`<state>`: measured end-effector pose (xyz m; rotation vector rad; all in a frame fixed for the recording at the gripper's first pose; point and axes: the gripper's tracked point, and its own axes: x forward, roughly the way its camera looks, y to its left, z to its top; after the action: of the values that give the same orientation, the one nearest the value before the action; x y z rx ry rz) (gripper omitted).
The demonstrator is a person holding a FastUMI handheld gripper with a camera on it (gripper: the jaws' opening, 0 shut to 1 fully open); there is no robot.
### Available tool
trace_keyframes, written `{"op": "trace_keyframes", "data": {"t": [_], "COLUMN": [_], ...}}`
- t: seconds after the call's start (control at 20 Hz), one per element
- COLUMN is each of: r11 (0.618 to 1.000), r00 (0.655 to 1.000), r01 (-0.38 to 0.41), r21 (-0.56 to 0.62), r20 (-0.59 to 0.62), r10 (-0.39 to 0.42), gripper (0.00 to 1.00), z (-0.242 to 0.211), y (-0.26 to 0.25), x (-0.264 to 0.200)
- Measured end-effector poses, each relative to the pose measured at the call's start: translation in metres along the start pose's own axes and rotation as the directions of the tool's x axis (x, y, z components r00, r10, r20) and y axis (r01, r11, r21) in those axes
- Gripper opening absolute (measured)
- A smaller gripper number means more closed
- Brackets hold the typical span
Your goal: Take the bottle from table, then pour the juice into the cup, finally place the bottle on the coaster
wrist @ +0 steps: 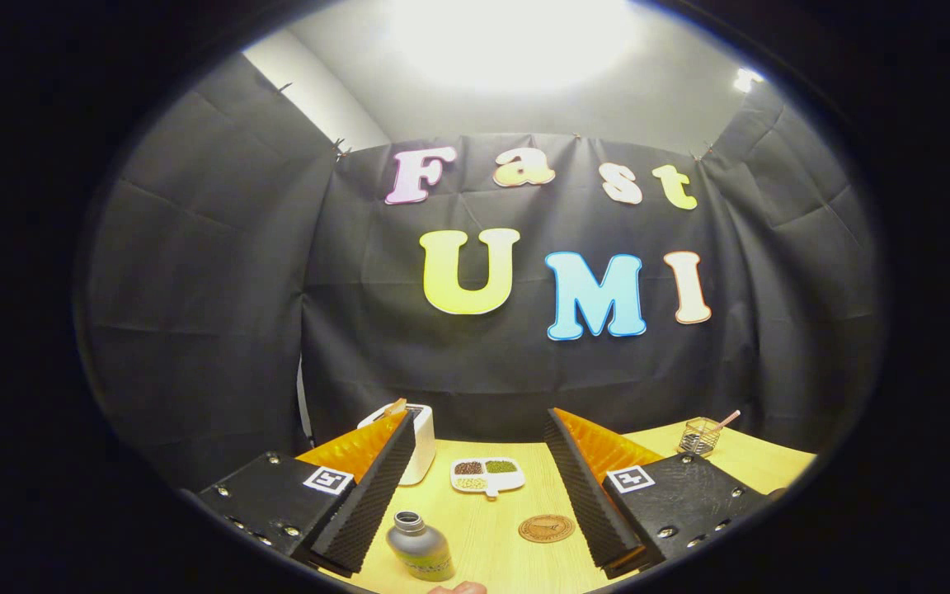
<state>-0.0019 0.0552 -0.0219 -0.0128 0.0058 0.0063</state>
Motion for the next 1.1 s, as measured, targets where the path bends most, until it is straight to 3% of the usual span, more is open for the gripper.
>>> {"op": "trace_keyframes", "data": {"t": [0.3, 1.1], "r11": [0.998, 0.999], "r00": [0.996, 0.966], "r01": [-0.053, 0.017], "r21": [0.015, 0.027], "r20": [-0.065, -0.258], "r10": [0.054, -0.010], "gripper": [0.96, 0.97], "z": [-0.044, -0.166], "y": [0.044, 0.065], "x": [0.005, 0.019]}}
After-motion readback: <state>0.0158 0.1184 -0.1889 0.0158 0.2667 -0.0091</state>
